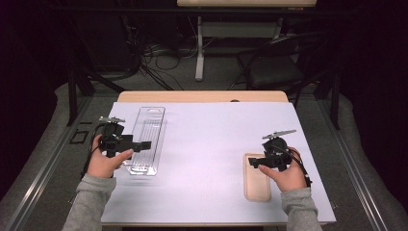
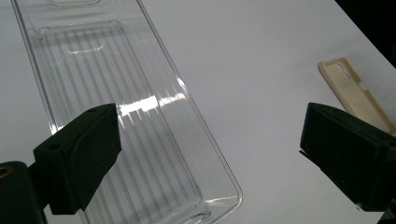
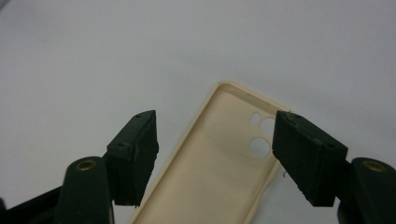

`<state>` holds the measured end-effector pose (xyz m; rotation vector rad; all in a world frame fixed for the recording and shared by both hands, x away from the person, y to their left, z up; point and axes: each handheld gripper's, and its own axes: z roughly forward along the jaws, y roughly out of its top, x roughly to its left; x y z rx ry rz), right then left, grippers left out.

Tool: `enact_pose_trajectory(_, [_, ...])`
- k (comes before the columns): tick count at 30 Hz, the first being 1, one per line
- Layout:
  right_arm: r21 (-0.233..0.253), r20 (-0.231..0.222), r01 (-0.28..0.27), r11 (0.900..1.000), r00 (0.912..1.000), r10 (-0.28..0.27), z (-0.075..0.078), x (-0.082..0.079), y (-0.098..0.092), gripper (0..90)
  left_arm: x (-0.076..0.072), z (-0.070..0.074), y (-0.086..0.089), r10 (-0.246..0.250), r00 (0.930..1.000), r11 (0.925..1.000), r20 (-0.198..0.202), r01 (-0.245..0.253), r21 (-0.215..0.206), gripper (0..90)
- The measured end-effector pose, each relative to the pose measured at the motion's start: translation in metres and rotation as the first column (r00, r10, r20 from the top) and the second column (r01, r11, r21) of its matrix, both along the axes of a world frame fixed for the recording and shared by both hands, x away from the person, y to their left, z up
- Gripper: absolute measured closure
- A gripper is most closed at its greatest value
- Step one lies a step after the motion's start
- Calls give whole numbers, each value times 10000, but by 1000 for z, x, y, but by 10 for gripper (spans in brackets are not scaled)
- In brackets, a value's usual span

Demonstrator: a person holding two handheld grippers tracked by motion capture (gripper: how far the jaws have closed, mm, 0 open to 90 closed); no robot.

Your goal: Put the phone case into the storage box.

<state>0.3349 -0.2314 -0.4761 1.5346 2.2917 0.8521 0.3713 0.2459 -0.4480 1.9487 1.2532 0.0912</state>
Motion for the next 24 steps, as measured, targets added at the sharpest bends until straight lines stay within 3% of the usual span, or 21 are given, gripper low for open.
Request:
enact_pose_trajectory(5, [-250, -213, -89, 9996, 9997, 84, -4, 0, 1, 378, -2, 0, -2, -59, 10000, 10000, -36, 59, 3, 54])
enact_pose_trajectory(12, [-229, -1006, 515, 9984, 9935, -536, -9, -2, 2, 402, -3, 0, -2, -96, 10000, 10000, -19, 96, 17, 60])
enact_pose_trajectory(19, [-186, -1123, 222, 9996, 9934, -241, -12, -3, 4, 448, -4, -1, -2, -190, 9998, 9998, -59, 190, 27, 80])
enact_pose_trajectory(24, [-297, -1160, 320, 9990, 9926, -353, -14, -3, 4, 463, -5, -1, -3, -232, 9997, 9997, -8, 232, -8, 84])
